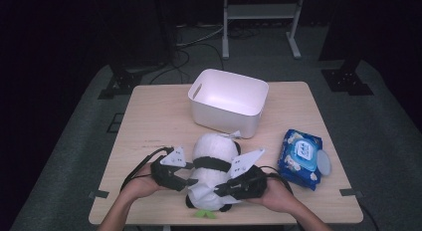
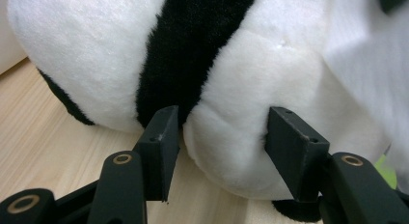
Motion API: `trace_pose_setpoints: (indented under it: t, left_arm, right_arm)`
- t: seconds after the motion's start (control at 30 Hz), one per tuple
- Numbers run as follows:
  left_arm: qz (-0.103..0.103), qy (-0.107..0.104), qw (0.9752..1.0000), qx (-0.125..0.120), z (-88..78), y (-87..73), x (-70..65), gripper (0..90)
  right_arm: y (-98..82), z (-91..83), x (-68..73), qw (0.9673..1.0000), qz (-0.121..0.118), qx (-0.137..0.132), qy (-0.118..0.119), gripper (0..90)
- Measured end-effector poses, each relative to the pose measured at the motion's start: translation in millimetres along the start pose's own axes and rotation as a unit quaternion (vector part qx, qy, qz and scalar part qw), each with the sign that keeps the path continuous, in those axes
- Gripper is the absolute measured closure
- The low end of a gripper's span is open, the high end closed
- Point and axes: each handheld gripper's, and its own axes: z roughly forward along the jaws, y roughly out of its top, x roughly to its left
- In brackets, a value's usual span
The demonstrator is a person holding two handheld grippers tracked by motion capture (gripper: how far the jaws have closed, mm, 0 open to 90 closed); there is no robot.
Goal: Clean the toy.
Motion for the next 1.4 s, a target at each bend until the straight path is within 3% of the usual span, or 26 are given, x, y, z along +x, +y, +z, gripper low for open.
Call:
trace_pose_setpoints:
  t: [0.23, 0.37, 0.53, 0.67, 0.87, 1.13, 1.4]
  left_arm:
    - [0.011, 0.007, 0.9999, 0.007, -1.9, 3.3, -2.4, 45.3]
    - [0.033, 0.016, 0.9993, 0.013, -7.4, 13.7, -4.7, 45.3]
    - [0.056, 0.013, 0.9983, 0.009, -12.7, 34.3, -8.3, 44.7]
    - [0.085, 0.0, 0.996, 0.026, -4.7, 51.8, -12.5, 44.4]
    - [0.106, -0.018, 0.993, 0.05, 5.1, 70.4, -10.4, 45.0]
    - [0.086, -0.043, 0.9933, 0.064, 8.6, 70.1, -2.6, 45.7]
    - [0.061, -0.045, 0.9947, 0.069, 2.4, 50.4, 2.8, 51.1]
  right_arm:
    - [-18.8, -20.1, -21.9, 0.9985, 0.039, -0.012, -0.037, 84.7]
    - [-26.1, -20.3, -27.6, 0.9977, 0.053, -0.014, -0.04, 84.8]
    - [-25.9, -15.5, -28.7, 0.9978, 0.054, -0.016, -0.035, 84.9]
    - [-23.1, -13.0, -27.4, 0.9981, 0.05, -0.015, -0.031, 84.8]
    - [-23.4, -14.1, -27.2, 0.9982, 0.048, -0.01, -0.034, 84.9]
    - [-36.9, -23.4, -31.4, 0.9971, 0.06, -0.014, -0.043, 85.1]
    - [-40.0, -21.5, -33.0, 0.9966, 0.067, -0.013, -0.046, 85.1]
